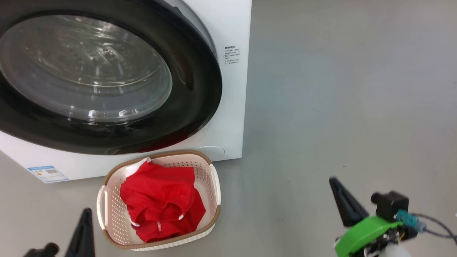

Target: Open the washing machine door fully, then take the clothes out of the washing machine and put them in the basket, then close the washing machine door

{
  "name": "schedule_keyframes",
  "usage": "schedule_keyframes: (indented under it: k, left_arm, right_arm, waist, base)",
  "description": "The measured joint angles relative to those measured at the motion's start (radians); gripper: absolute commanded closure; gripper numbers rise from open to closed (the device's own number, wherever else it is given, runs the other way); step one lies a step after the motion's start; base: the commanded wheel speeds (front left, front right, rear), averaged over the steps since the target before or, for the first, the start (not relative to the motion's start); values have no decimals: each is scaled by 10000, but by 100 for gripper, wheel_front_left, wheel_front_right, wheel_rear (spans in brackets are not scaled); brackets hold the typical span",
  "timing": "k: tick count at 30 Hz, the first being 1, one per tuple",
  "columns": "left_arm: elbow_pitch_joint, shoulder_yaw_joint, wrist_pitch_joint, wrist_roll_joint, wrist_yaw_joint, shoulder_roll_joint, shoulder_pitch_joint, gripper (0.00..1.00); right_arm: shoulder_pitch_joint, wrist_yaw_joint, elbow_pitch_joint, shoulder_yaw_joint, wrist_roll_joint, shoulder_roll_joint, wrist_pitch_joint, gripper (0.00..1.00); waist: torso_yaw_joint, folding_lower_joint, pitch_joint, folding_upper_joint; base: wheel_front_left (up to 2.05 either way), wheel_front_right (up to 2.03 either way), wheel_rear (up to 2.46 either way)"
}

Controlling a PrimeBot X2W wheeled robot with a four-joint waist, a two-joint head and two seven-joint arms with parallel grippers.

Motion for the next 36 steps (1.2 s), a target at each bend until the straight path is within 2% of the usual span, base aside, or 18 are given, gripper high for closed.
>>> schedule_keyframes:
  k: [4, 36]
  left_arm:
    - [313, -88, 59, -102, 0, -263, 26, 100]
    - [368, 31, 924, -3367, 0, -291, -31, 100]
  right_arm:
    - [363, 0, 322, 0, 71, 92, 58, 100]
    - [428, 0, -84, -629, 3254, 274, 890, 100]
  waist:
    - [5, 0, -6, 0]
    - [161, 1, -275, 0]
  base:
    - [0, 0, 0]
    - [0, 0, 0]
